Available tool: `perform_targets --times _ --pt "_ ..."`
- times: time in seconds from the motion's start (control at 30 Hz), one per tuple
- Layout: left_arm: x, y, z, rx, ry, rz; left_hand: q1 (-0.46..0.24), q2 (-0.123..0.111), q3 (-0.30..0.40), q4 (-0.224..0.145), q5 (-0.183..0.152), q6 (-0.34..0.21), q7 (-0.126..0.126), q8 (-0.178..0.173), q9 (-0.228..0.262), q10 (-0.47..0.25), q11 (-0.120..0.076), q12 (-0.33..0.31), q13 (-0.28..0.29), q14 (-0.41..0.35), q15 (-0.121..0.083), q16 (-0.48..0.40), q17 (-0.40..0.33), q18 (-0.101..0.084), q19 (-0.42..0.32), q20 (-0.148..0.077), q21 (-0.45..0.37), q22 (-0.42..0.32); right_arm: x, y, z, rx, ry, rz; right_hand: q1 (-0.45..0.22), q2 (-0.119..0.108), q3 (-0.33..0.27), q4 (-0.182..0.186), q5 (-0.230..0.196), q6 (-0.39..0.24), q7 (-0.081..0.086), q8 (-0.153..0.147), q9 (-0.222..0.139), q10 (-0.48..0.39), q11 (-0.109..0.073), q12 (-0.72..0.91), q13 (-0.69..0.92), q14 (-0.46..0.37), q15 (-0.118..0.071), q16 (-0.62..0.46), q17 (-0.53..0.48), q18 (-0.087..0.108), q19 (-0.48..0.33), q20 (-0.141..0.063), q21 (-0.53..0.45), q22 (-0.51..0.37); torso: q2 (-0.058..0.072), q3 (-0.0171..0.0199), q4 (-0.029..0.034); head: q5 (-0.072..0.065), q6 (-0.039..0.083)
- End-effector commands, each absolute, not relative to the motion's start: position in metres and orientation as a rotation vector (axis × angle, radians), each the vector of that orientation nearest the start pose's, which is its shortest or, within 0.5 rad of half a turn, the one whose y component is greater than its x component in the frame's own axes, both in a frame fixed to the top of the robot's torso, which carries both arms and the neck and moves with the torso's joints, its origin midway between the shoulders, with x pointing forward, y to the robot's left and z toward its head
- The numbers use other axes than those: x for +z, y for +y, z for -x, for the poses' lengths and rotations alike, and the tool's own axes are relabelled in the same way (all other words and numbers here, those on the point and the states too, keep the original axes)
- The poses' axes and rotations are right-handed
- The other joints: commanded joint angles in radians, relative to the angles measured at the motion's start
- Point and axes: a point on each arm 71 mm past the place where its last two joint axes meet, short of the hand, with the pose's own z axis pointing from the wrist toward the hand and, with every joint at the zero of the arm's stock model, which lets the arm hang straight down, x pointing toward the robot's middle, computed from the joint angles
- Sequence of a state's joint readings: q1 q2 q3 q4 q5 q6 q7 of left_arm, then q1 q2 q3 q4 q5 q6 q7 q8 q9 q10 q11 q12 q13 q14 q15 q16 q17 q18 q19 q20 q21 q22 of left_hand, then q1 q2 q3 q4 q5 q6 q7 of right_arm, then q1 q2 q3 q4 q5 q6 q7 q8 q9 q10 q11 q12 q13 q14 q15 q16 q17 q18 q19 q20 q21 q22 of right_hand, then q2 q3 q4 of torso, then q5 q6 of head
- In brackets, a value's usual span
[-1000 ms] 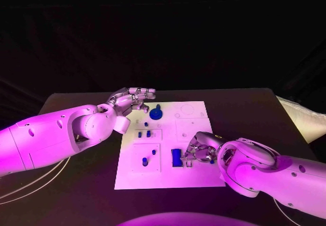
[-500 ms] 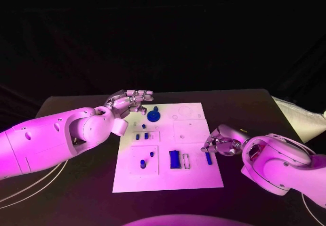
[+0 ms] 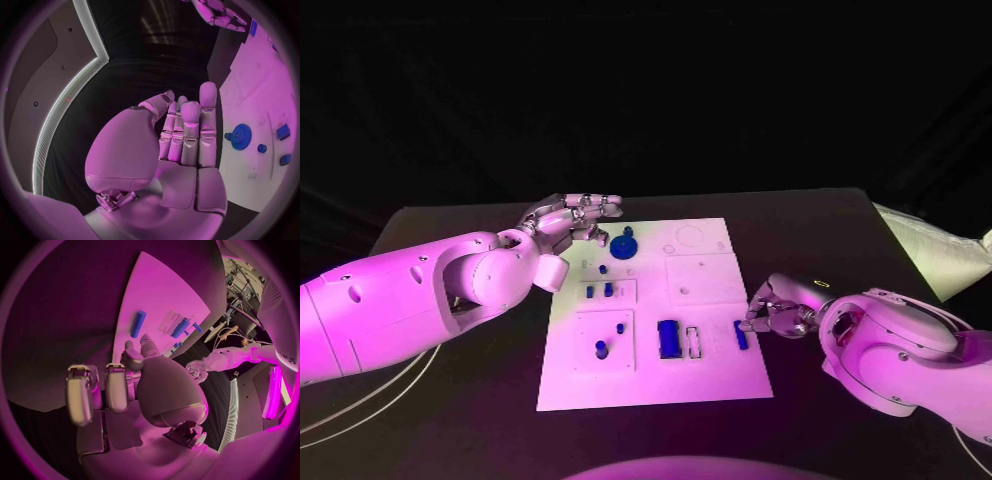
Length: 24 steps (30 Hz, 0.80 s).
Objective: Assemble the parts on the task board
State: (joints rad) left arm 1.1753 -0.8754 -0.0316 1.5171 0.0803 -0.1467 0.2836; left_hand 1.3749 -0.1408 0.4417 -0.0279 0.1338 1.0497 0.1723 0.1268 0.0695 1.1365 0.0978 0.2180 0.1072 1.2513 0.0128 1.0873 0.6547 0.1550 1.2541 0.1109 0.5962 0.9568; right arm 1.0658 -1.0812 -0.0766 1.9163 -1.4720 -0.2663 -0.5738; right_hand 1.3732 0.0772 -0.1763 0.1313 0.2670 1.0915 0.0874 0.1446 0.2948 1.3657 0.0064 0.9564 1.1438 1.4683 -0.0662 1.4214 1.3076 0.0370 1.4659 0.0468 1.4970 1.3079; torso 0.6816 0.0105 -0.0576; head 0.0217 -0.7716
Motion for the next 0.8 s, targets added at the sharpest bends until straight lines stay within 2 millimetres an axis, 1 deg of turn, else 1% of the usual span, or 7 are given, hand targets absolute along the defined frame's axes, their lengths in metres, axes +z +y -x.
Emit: perform_targets --times 0.03,0.13,0.2,0.27,0.43,0.67,0.8 --pt "-0.194 0.217 -0.483 -1.654 1.559 1.257 -0.003 0.01 -0.006 0.0 0.001 -0.009 0.002 0.007 -0.001 -0.009 0.0 0.006 0.001 -0.009 0.0 -0.002 -0.001 0.02 -0.009 -0.001 -0.006 -0.001 -0.234 -0.221 -0.379 0.335 1.998 -0.011 -0.012 -0.001 -0.001 0.009 -0.002 0.007 -0.001 -0.006 -0.001 0.003 -0.001 0.015 0.01 0.061 0.006 0.007 0.045 -0.003 0.014 0.006 0.0 0.134 0.0 -0.0005 0.0014 0.001 -0.001" --pt "-0.195 0.217 -0.483 -1.652 1.559 1.258 -0.003 0.01 -0.006 0.0 0.001 -0.009 0.002 0.007 -0.001 -0.009 0.0 0.006 0.001 -0.009 0.0 -0.002 -0.001 0.02 -0.009 -0.001 -0.006 -0.001 -0.237 -0.22 -0.379 0.331 2.007 -0.006 -0.015 -0.003 -0.002 0.011 -0.002 0.008 -0.001 -0.006 -0.002 0.005 -0.001 0.021 0.015 0.063 0.006 0.011 0.051 -0.004 0.016 0.006 0.002 0.138 0.0 -0.0003 0.002 0.002 -0.002" --pt "-0.195 0.218 -0.482 -1.652 1.559 1.259 -0.003 0.01 -0.006 0.0 0.001 -0.009 0.002 0.007 -0.001 -0.009 0.0 0.006 0.001 -0.009 0.0 -0.002 -0.001 0.02 -0.009 -0.001 -0.006 -0.001 -0.239 -0.219 -0.38 0.328 2.015 -0.001 -0.017 -0.004 -0.003 0.013 -0.002 0.009 -0.001 -0.006 -0.002 0.007 -0.001 0.026 0.018 0.064 0.006 0.014 0.056 -0.004 0.017 0.006 0.003 0.14 0.0 -0.0013 0.0007 0.003 -0.003" --pt "-0.195 0.218 -0.482 -1.652 1.559 1.259 -0.003 0.01 -0.006 0.0 0.001 -0.009 0.002 0.007 -0.001 -0.009 0.0 0.006 0.001 -0.009 0.0 -0.002 -0.001 0.02 -0.009 -0.001 -0.006 -0.001 -0.241 -0.218 -0.38 0.327 2.021 0.003 -0.018 -0.006 -0.003 0.014 -0.002 0.009 -0.001 -0.007 -0.002 0.008 -0.001 0.026 0.018 0.064 0.006 0.014 0.056 -0.004 0.017 0.006 0.003 0.14 0.0 -0.0015 0.0004 0.003 -0.004" --pt "-0.195 0.218 -0.482 -1.651 1.56 1.259 -0.003 0.01 -0.006 0.0 0.001 -0.009 0.002 0.007 -0.001 -0.009 0.0 0.006 0.001 -0.009 0.0 -0.002 -0.001 0.02 -0.009 -0.001 -0.006 -0.001 -0.245 -0.212 -0.379 0.33 2.04 0.029 -0.018 -0.01 -0.003 0.015 -0.005 0.014 -0.003 -0.006 -0.002 0.009 -0.002 0.027 0.02 0.064 0.005 0.016 0.058 -0.004 0.018 0.005 0.003 0.14 0.0 -0.0009 0.0008 0.005 -0.007" --pt "-0.195 0.218 -0.482 -1.651 1.56 1.26 -0.003 0.01 -0.006 0.0 0.001 -0.009 0.002 0.007 -0.001 -0.009 0.0 0.006 0.001 -0.009 0.0 -0.002 -0.001 0.02 -0.009 -0.001 -0.006 -0.001 -0.247 -0.209 -0.379 0.278 2.038 0.141 -0.015 -0.022 -0.001 0.016 -0.047 0.027 -0.007 -0.004 0.001 0.015 -0.005 0.042 0.032 0.067 0.002 0.026 0.073 -0.007 0.025 0.003 0.009 0.151 0.0 -0.0009 0.0008 0.006 -0.01" --pt "-0.195 0.218 -0.482 -1.65 1.56 1.26 -0.003 0.01 -0.006 0.0 0.001 -0.009 0.002 0.007 -0.001 -0.009 0.0 0.006 0.001 -0.009 0.0 -0.002 -0.001 0.02 -0.009 -0.001 -0.006 -0.001 -0.247 -0.206 -0.381 0.249 2.018 0.203 -0.011 -0.026 0.0 0.013 -0.059 0.029 -0.008 -0.004 0.002 0.014 -0.006 0.04 0.032 0.067 0.002 0.027 0.074 -0.008 0.026 0.003 0.01 0.153 -0.001 -0.0011 0.0006 0.007 -0.012"
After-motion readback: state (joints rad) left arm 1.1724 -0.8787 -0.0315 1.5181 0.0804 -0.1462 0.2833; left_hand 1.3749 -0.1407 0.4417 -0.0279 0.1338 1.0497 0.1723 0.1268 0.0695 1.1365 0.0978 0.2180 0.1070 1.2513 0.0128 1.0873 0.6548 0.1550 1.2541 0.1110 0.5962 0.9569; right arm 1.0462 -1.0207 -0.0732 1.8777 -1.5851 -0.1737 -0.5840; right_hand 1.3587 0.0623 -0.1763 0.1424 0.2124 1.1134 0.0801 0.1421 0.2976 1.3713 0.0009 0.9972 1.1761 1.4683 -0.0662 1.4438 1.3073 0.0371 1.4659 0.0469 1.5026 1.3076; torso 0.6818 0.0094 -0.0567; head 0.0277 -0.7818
